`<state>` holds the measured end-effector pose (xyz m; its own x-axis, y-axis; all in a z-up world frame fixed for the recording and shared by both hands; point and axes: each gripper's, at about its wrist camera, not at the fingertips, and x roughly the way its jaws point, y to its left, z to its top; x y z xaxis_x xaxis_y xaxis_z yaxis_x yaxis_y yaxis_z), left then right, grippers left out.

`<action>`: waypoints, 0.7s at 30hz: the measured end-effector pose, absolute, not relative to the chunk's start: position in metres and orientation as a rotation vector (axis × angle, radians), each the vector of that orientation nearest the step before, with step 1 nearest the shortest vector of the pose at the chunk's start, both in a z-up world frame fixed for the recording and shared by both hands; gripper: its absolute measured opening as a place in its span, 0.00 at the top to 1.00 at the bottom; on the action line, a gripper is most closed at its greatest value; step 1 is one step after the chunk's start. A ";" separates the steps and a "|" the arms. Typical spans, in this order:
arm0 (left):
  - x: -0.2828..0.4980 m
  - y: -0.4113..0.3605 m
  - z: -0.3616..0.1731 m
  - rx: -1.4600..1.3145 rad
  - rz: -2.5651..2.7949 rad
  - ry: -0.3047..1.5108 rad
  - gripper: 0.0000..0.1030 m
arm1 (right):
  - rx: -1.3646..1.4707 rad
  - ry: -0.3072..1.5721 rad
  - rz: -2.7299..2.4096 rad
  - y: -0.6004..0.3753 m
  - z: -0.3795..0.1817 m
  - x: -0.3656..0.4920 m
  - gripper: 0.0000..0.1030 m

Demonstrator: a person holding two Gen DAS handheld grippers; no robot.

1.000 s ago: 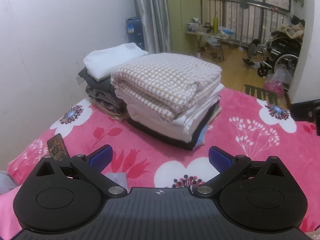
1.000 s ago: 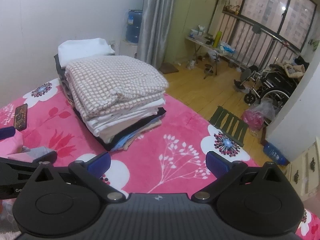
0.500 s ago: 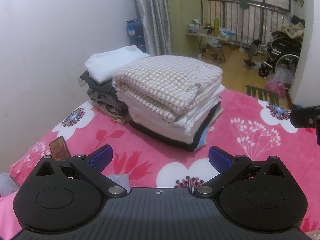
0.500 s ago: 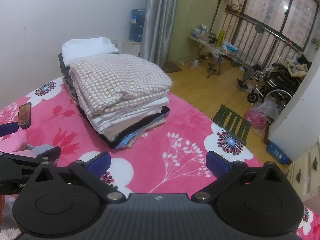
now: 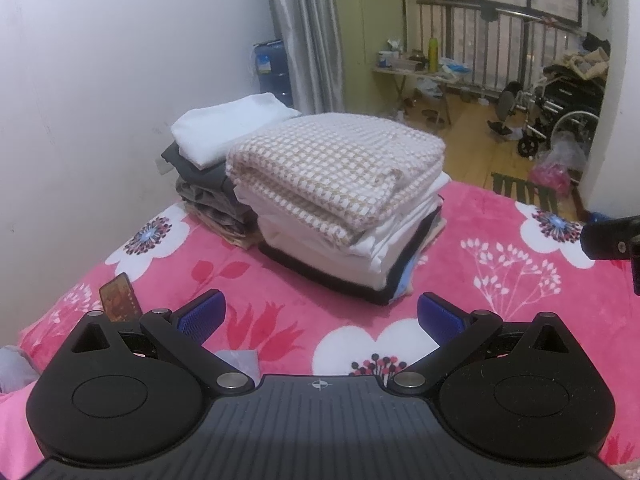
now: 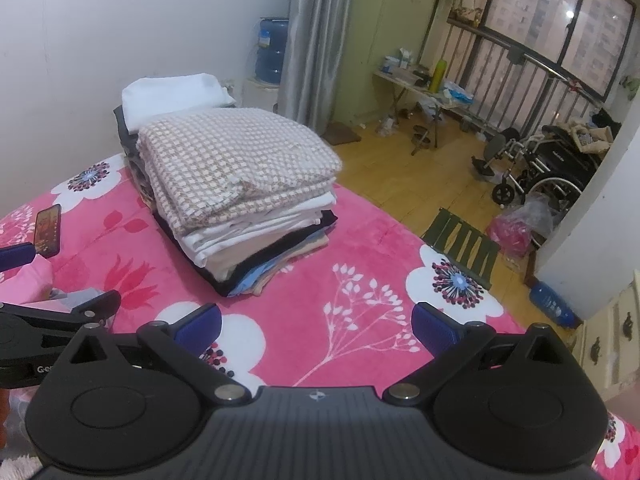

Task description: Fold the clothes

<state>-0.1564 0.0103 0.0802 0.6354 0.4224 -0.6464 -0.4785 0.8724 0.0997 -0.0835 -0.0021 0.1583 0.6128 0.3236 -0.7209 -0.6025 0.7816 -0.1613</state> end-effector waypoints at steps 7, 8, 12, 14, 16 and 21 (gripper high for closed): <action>-0.156 0.008 0.080 -0.077 0.515 0.717 0.00 | -0.411 0.733 0.551 -0.005 0.159 -0.083 0.00; -0.156 0.008 0.080 -0.076 0.515 0.717 0.00 | -0.411 0.733 0.551 -0.005 0.159 -0.083 0.00; -0.156 0.008 0.080 -0.077 0.516 0.718 0.00 | -0.410 0.731 0.552 -0.004 0.159 -0.084 0.00; -0.156 0.009 0.080 -0.079 0.516 0.718 0.00 | -0.411 0.731 0.553 -0.003 0.159 -0.084 0.00; -0.157 0.010 0.080 -0.080 0.517 0.719 0.00 | -0.410 0.732 0.553 -0.003 0.159 -0.084 0.00; -0.156 0.010 0.079 -0.083 0.511 0.723 0.00 | -0.406 0.733 0.555 -0.003 0.160 -0.083 0.00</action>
